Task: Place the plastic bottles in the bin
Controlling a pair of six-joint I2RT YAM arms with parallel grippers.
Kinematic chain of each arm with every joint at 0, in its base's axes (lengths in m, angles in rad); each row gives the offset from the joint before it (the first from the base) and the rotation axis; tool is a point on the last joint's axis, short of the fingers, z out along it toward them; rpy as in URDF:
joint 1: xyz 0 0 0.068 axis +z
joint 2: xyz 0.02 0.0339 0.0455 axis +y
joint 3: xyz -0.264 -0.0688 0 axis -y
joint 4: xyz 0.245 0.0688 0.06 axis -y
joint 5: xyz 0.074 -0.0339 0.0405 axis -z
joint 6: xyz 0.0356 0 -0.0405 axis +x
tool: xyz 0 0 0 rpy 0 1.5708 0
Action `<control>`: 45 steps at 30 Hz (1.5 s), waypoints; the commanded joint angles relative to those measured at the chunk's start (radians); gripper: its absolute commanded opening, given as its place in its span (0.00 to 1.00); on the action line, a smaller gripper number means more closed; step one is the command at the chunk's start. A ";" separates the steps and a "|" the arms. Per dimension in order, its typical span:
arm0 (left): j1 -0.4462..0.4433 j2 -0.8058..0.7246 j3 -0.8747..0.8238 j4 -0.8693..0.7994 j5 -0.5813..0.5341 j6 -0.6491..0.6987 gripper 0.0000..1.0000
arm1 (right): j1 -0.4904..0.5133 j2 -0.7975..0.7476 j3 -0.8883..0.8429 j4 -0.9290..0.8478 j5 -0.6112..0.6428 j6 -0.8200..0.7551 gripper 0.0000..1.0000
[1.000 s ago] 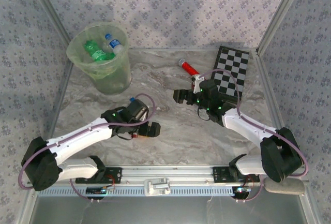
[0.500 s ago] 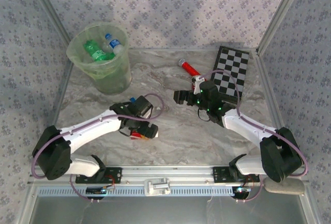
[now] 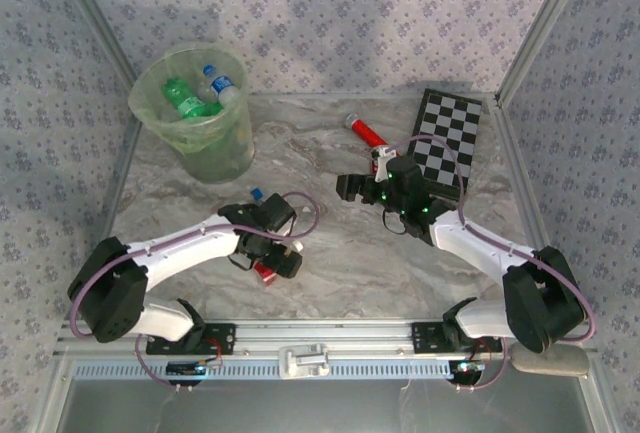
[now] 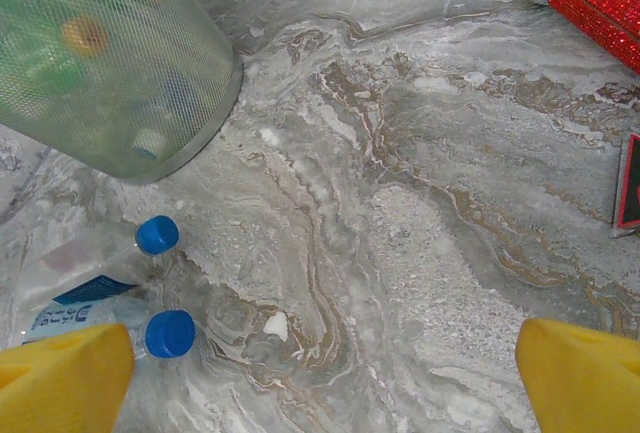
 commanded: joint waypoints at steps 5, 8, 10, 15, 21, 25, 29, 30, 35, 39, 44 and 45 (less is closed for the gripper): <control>-0.027 -0.026 -0.049 0.007 0.012 -0.086 1.00 | -0.005 -0.004 0.000 0.026 -0.012 0.016 1.00; -0.029 0.003 -0.050 0.028 -0.017 -0.093 0.96 | -0.005 -0.003 0.001 0.022 -0.017 0.015 1.00; -0.029 0.016 -0.053 0.045 -0.040 -0.093 0.92 | -0.005 -0.007 0.001 0.013 -0.013 0.010 1.00; -0.029 0.041 -0.053 0.091 -0.078 -0.081 0.72 | -0.006 -0.020 -0.009 0.003 -0.006 0.008 1.00; -0.030 0.016 -0.055 0.111 -0.088 -0.073 0.51 | -0.005 -0.058 -0.028 -0.021 0.003 0.010 1.00; -0.034 -0.043 -0.042 0.105 -0.095 -0.089 0.46 | -0.005 -0.091 -0.049 -0.035 0.005 0.026 1.00; -0.035 -0.148 -0.023 0.114 -0.113 -0.165 0.45 | -0.005 -0.113 -0.057 -0.083 0.003 0.041 1.00; -0.034 -0.183 -0.021 0.128 -0.125 -0.194 0.45 | -0.005 -0.118 -0.062 -0.097 0.003 0.045 1.00; -0.035 -0.333 -0.033 0.289 -0.205 -0.283 0.45 | -0.006 -0.138 -0.077 -0.149 0.017 0.066 1.00; -0.020 -0.370 0.004 0.432 -0.260 -0.214 0.45 | -0.005 -0.155 -0.085 -0.177 0.017 0.079 1.00; 0.033 -0.316 0.166 0.440 -0.256 -0.066 0.45 | -0.006 -0.186 -0.089 -0.201 0.019 0.087 1.00; 0.051 -0.302 0.201 0.436 -0.253 -0.042 0.45 | -0.005 -0.193 -0.090 -0.202 0.020 0.091 1.00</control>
